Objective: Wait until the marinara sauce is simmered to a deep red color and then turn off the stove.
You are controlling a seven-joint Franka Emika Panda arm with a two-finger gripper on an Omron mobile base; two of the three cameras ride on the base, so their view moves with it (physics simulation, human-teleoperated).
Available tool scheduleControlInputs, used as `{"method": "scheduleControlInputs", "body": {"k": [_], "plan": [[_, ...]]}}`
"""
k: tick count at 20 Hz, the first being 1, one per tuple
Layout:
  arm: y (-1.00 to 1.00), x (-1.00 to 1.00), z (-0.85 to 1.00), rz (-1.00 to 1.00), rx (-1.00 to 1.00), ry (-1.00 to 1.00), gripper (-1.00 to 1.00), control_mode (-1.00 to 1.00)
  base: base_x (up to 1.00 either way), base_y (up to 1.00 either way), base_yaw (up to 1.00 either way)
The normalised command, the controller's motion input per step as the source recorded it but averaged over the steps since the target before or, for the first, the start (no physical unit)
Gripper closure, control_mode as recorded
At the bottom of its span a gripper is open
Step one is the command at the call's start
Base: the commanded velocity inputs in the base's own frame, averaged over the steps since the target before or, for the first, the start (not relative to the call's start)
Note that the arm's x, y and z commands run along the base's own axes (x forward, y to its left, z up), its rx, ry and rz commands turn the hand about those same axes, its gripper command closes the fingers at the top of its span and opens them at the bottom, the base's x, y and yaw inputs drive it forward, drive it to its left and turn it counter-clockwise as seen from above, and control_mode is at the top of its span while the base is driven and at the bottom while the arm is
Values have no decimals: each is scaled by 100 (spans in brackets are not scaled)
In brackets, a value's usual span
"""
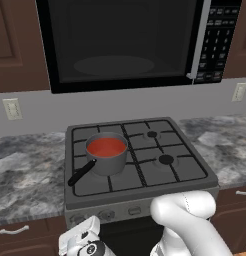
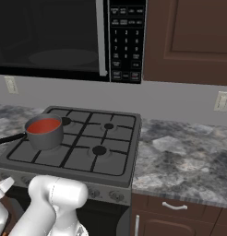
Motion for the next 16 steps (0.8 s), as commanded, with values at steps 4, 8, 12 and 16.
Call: {"method": "scheduleControlInputs", "body": {"k": [4,8,12,16], "plan": [[0,0,0,0,0,0,100,-100,0,0,0],[0,0,0,0,0,0,100,-100,0,0,0],[0,0,0,0,0,0,100,-100,0,0,0],[0,0,0,0,0,0,100,-100,0,0,0]]}}
